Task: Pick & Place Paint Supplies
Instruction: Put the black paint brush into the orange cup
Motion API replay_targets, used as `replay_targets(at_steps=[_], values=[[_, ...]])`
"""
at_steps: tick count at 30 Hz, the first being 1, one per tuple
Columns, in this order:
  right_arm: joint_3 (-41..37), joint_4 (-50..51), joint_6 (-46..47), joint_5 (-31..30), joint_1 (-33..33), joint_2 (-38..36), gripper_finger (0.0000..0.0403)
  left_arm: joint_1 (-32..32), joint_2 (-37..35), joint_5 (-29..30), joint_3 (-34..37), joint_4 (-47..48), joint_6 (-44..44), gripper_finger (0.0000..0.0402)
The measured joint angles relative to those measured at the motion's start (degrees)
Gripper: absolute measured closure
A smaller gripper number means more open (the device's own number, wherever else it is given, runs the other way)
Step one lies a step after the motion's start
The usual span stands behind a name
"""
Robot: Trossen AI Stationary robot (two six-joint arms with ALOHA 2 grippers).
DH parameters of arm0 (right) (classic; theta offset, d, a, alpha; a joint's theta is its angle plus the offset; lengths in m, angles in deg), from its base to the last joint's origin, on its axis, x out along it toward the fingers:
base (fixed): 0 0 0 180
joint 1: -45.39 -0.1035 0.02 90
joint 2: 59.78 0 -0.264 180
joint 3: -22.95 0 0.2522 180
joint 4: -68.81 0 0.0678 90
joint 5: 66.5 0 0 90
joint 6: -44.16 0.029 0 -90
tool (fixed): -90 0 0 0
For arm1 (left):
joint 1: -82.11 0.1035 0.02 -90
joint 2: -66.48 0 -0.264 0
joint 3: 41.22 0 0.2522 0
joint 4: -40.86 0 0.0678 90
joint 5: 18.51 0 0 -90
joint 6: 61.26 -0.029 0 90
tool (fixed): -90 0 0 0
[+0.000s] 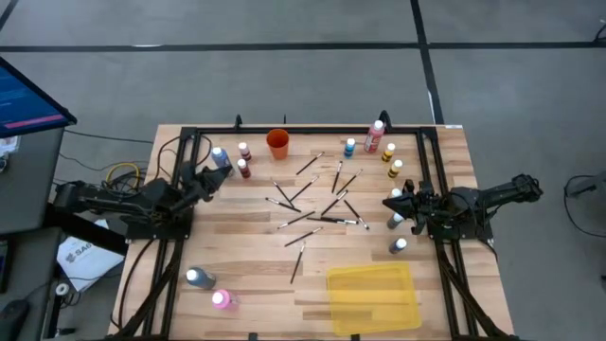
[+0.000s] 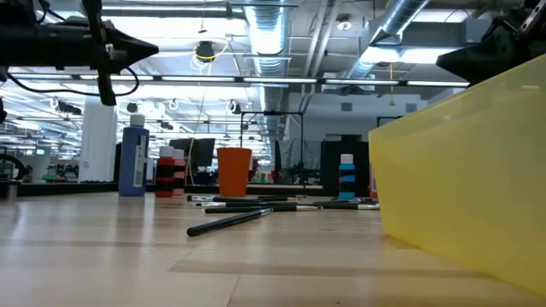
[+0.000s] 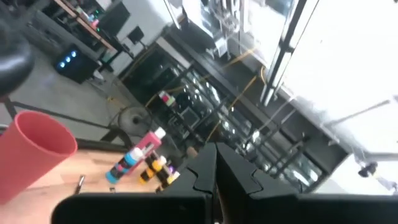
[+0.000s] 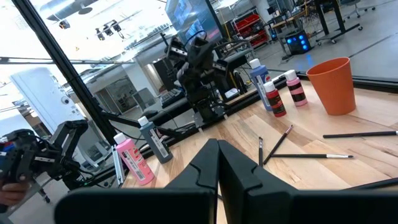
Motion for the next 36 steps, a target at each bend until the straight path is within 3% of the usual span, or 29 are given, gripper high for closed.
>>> replay_targets(at_steps=[11, 16, 21, 25, 30, 36], values=[[0.02, -1.53, -0.87, -0.72, 0.00, 0.02, 0.0403, 0.00, 0.05, 1.01, -0.38, -7.29, 6.44, 0.0401], [0.02, -4.82, 4.00, -1.65, 0.02, 0.00, 0.0403, 0.00, 0.02, 1.00, -3.17, -7.77, 2.89, 0.0401], [0.59, -15.02, 4.08, -4.22, 1.76, -0.04, 0.0399, 0.00, 0.04, 0.54, -3.79, -7.63, -0.76, 0.0389], [7.05, -13.72, 1.17, -4.37, 4.17, 1.49, 0.0366, 0.00, 0.04, 0.34, -3.79, -7.38, -0.95, 0.0364], [20.92, -1.16, -3.84, -5.15, 6.99, 13.99, 0.0313, 0.00, 0.04, 0.13, -3.70, -5.10, -0.95, 0.0326], [43.71, 29.73, -0.30, -5.86, 11.32, 37.57, 0.0279, 0.00, 0.04, 0.13, -3.68, -1.60, -1.21, 0.0300]])
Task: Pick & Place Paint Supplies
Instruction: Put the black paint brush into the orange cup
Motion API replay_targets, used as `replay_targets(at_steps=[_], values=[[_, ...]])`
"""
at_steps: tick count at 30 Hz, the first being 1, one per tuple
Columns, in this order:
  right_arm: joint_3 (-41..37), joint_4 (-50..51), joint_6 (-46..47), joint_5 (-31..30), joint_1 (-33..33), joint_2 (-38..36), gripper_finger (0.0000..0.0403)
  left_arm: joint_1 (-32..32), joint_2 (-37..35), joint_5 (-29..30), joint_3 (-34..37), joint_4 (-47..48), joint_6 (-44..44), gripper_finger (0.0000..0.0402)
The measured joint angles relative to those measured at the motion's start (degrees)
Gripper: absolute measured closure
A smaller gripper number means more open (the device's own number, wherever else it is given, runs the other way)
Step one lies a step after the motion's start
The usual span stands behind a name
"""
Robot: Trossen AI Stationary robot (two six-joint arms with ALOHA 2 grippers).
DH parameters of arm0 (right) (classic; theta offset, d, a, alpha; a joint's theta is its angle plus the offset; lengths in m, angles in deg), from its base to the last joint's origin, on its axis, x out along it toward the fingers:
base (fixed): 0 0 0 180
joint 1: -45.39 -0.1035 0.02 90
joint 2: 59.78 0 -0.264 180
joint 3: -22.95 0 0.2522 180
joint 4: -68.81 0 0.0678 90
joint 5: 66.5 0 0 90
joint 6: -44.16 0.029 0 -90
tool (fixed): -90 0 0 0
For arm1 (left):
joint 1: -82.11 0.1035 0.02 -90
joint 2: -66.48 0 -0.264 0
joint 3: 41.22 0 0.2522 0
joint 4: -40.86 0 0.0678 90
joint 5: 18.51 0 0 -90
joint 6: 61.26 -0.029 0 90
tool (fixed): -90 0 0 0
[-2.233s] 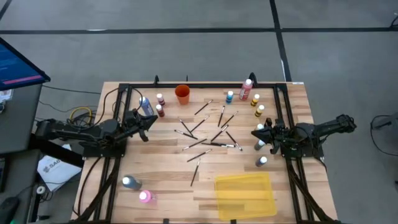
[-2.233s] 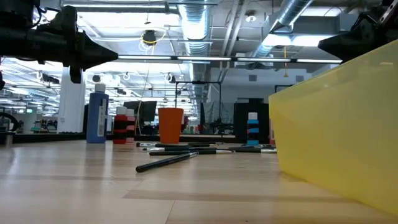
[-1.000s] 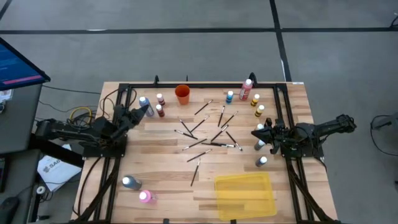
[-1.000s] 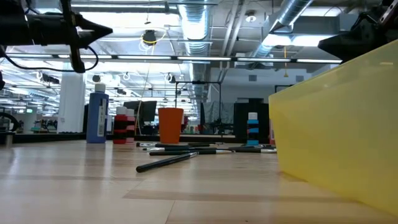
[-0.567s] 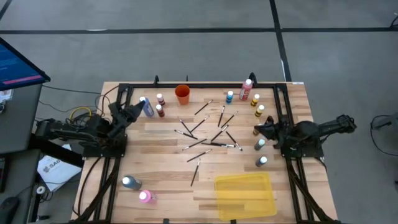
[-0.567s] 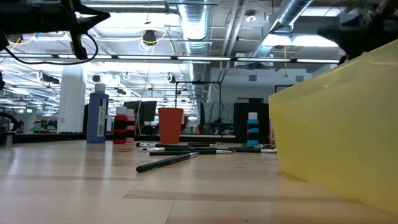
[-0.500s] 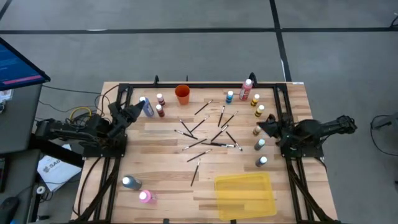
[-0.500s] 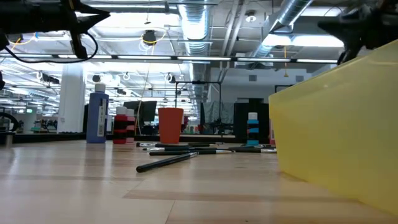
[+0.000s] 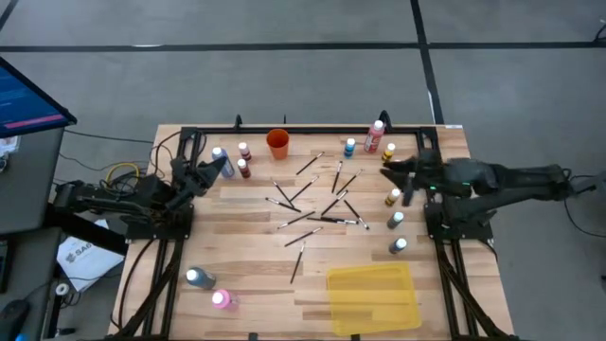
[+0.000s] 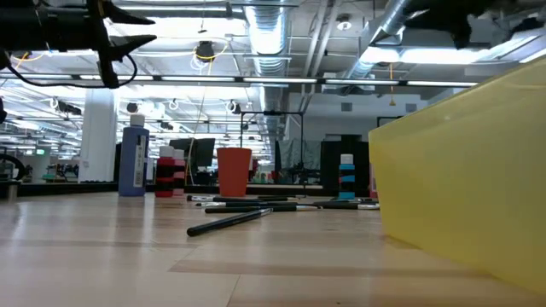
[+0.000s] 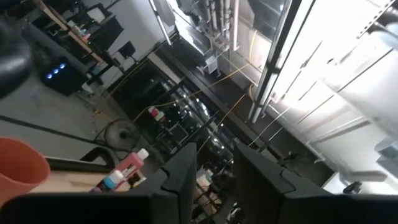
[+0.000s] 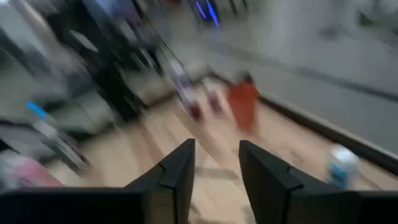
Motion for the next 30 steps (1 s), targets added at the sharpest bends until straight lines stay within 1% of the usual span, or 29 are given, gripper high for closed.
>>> replay_targets(at_steps=[3, 5, 8, 11, 13, 17, 21, 23, 26, 30], values=[[10.15, 14.56, 2.31, 0.22, 2.41, 12.11, 0.0268, 0.00, 0.00, 0.01, 0.00, -0.02, -0.85, 0.0294], [16.44, 22.29, 3.27, 1.89, 3.93, 19.58, 0.0259, 0.00, 0.00, 0.02, 0.00, 0.00, -0.87, 0.0292], [23.91, 33.75, 5.41, 7.86, 6.28, 28.61, 0.0243, 0.00, 0.00, 0.01, 0.00, 0.09, -0.91, 0.0290], [28.09, 41.01, 5.87, 14.93, 7.45, 36.15, 0.0223, 0.00, 0.00, 0.02, 0.02, 0.42, -1.00, 0.0288], [28.63, 43.23, 5.79, 18.28, 7.34, 39.60, 0.0209, 0.00, 0.00, 0.02, 0.02, 0.46, -1.01, 0.0288], [28.70, 43.82, 5.83, 23.33, 5.93, 44.52, 0.0192, 0.00, 0.00, 0.02, 0.02, 0.51, -0.96, 0.0288], [28.20, 43.99, 5.92, 24.51, 3.15, 47.73, 0.0190, 0.00, 0.00, 0.02, 0.02, 0.53, -0.90, 0.0288], [26.44, 43.48, 7.28, 24.79, 1.66, 48.27, 0.0194, 0.00, 0.00, 0.03, 0.02, 0.53, -0.85, 0.0288], [21.39, 41.97, 9.71, 25.97, -0.11, 48.04, 0.0203, 0.00, 0.00, 0.04, 0.02, 0.55, -0.83, 0.0288], [15.16, 35.84, 10.88, 27.43, -0.33, 47.00, 0.0214, 0.00, 0.00, 0.04, 0.04, 0.59, -0.85, 0.0288]])
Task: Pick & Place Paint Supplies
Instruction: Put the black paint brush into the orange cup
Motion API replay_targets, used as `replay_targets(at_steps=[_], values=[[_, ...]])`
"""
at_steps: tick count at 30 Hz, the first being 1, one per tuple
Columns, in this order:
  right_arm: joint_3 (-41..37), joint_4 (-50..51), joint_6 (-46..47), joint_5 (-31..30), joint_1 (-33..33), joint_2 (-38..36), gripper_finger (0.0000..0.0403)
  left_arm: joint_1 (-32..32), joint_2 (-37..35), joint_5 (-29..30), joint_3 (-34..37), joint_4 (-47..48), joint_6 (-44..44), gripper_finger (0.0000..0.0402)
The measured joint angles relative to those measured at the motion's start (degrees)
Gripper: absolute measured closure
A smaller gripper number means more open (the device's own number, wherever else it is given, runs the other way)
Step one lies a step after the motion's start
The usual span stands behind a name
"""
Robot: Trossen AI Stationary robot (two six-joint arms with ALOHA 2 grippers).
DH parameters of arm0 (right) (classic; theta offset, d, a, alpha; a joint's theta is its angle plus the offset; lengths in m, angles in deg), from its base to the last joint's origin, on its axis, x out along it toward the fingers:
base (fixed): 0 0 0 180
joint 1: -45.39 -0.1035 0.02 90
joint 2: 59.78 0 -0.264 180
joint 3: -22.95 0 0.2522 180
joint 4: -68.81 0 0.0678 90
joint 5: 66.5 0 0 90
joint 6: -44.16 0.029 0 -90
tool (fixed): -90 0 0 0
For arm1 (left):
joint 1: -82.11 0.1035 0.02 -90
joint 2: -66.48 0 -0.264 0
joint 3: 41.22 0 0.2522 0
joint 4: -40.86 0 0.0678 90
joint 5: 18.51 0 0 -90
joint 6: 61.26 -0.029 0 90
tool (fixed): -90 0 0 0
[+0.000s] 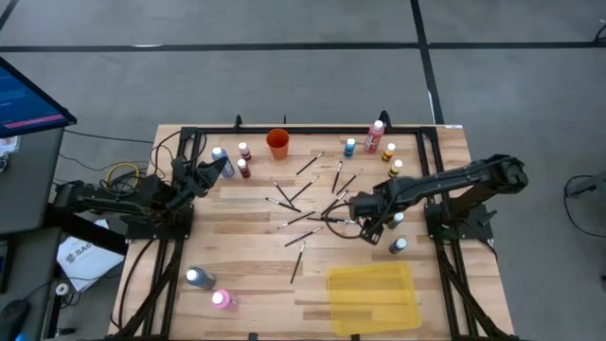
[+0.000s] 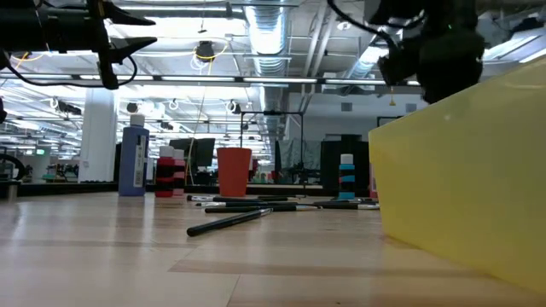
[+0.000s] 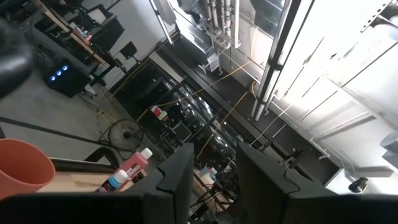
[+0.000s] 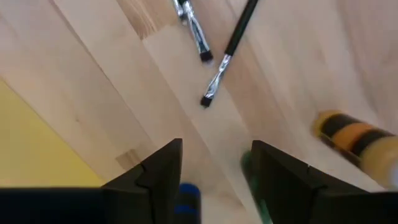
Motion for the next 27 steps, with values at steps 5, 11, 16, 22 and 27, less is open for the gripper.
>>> replay_targets(at_steps=[5, 11, 16, 22, 27], values=[[-3.65, -6.92, -0.31, 1.14, 1.07, 0.92, 0.0214, 0.00, 0.00, 0.00, 0.00, 0.02, 0.21, 0.0288], [-4.68, -7.36, -0.63, 1.02, 3.14, 4.65, 0.0182, 0.00, 0.00, 0.00, 0.00, 0.00, 0.26, 0.0288], [-5.53, -8.00, -0.94, 0.98, 3.59, 7.98, 0.0169, 0.00, 0.00, 0.00, 0.00, 0.00, 0.26, 0.0288], [-7.00, -12.72, -0.86, 2.74, 2.90, 9.72, 0.0174, 0.00, 0.02, 0.00, 0.00, 0.00, 0.28, 0.0288], [-6.99, -13.53, -0.66, 2.87, 2.95, 9.81, 0.0176, 0.00, 0.02, 0.02, 0.00, -0.04, 0.28, 0.0288]])
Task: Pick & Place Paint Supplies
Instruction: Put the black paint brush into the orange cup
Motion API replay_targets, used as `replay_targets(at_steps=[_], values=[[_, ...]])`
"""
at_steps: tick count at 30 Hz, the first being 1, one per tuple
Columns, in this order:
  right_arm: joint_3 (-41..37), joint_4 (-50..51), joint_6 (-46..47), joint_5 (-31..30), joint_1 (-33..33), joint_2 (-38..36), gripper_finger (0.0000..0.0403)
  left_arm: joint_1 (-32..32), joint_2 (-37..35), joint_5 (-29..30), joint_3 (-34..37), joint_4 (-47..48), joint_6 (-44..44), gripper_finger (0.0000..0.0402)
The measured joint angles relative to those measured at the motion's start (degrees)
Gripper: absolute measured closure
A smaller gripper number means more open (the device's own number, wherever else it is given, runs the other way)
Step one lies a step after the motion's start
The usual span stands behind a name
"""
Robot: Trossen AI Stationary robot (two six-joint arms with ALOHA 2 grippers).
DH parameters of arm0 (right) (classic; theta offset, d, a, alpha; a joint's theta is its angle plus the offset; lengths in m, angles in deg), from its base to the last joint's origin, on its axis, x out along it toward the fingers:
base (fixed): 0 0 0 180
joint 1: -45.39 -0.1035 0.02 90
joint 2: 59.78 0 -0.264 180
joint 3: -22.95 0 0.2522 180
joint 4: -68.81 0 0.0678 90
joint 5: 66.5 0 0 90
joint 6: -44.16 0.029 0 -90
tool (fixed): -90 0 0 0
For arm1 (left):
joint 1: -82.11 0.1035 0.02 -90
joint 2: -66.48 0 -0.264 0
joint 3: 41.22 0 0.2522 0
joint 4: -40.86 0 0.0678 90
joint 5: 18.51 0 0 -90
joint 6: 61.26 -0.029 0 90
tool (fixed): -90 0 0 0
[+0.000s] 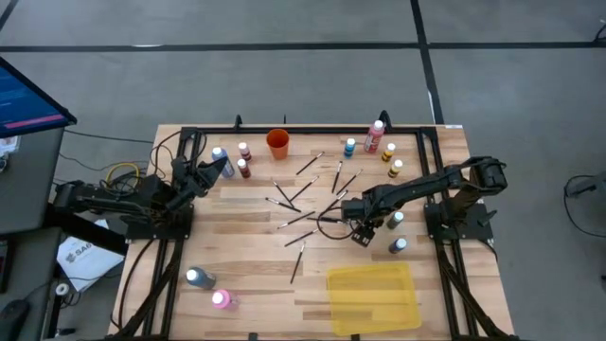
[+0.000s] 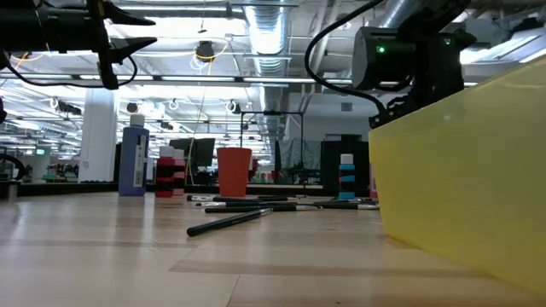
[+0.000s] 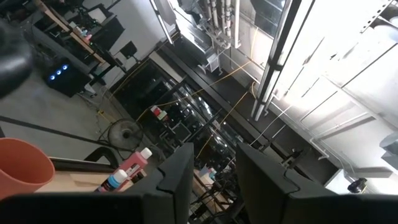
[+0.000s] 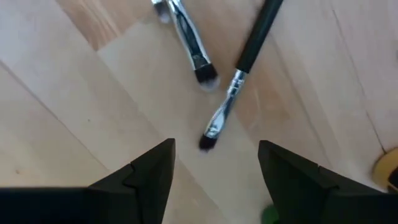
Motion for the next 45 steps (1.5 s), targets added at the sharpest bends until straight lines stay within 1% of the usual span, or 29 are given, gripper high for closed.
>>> replay_targets(at_steps=[9, 16, 20, 23, 29, 31, 37, 42, 45], values=[[0.00, -0.69, 1.49, 0.02, -0.76, 0.05, 0.0176, 0.00, 0.02, -0.02, 0.00, -0.02, 0.00, 0.0288], [0.40, -0.43, 0.66, 1.19, -0.64, 4.85, 0.0176, 0.00, 0.02, -0.02, 0.00, -0.02, 0.02, 0.0288], [0.34, -0.71, 0.34, 1.27, -0.58, 5.01, 0.0180, 0.00, 0.02, -0.01, 0.00, -0.09, 0.02, 0.0288], [0.22, -0.51, 1.39, 1.24, -0.53, 4.07, 0.0202, 0.00, 0.02, -0.01, 0.00, -0.12, 0.02, 0.0288], [0.14, -0.15, 1.64, 1.44, -0.80, 3.50, 0.0279, 0.00, 0.02, -0.01, 0.00, -0.13, 0.02, 0.0288], [0.11, -0.05, 1.65, 1.44, -1.03, 3.58, 0.0298, 0.00, 0.02, -0.01, 0.00, -0.13, 0.02, 0.0288], [0.11, 0.28, 1.66, 1.47, -1.07, 3.61, 0.0335, 0.00, 0.02, 0.00, 0.00, -0.16, 0.02, 0.0288], [0.07, 0.76, 1.66, 1.44, -1.07, 3.58, 0.0393, 0.00, 0.02, -0.01, 0.00, -0.18, 0.02, 0.0288], [0.09, 1.86, 1.64, 1.45, -1.02, 3.33, 0.0398, 0.00, 0.02, -0.01, 0.00, -0.20, 0.02, 0.0288]])
